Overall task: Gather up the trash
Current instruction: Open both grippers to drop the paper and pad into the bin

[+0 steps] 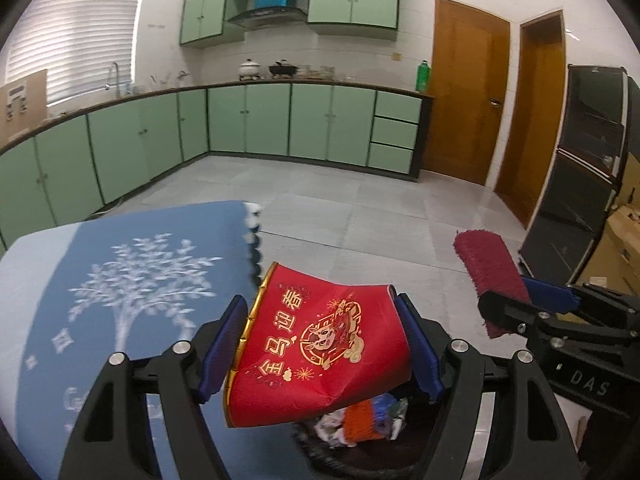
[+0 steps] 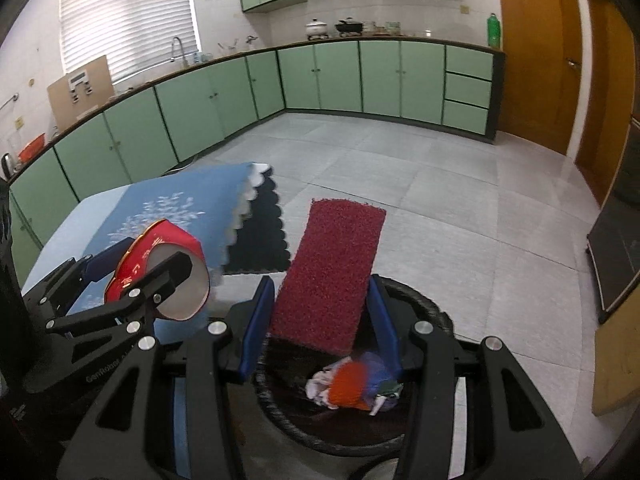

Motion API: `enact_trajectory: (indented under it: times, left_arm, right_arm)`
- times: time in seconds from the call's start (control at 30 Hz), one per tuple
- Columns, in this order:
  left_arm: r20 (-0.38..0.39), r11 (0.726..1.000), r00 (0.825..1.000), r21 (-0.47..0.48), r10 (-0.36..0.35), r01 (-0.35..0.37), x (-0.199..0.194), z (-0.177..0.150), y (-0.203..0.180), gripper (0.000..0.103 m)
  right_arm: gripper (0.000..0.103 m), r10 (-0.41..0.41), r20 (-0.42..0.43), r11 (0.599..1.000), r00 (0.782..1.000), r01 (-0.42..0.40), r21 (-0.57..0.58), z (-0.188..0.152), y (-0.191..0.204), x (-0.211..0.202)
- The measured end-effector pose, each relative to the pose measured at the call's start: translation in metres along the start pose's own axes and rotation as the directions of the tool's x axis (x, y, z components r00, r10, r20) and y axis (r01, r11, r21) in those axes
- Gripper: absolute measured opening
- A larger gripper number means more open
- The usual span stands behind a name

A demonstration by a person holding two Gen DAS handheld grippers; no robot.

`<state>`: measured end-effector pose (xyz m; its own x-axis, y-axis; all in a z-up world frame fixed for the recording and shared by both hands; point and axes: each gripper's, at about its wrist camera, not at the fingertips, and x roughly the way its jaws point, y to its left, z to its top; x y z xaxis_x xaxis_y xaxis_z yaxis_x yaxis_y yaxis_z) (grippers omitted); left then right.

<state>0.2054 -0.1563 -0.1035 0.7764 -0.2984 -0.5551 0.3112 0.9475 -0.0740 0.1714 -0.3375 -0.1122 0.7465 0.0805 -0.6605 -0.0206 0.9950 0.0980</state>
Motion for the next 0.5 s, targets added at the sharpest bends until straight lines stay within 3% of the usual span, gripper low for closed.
enact_trajectory:
  times: [0.5]
  left_arm:
    - [-0.11,0.999,0.994,0.044,-0.028,0.033,0.074,-0.005,-0.045,0.074]
  right_arm:
    - [0.047,-0.047,-0.096,0.997,0.994,0.053,0.061,-0.023,-0.065,0.058]
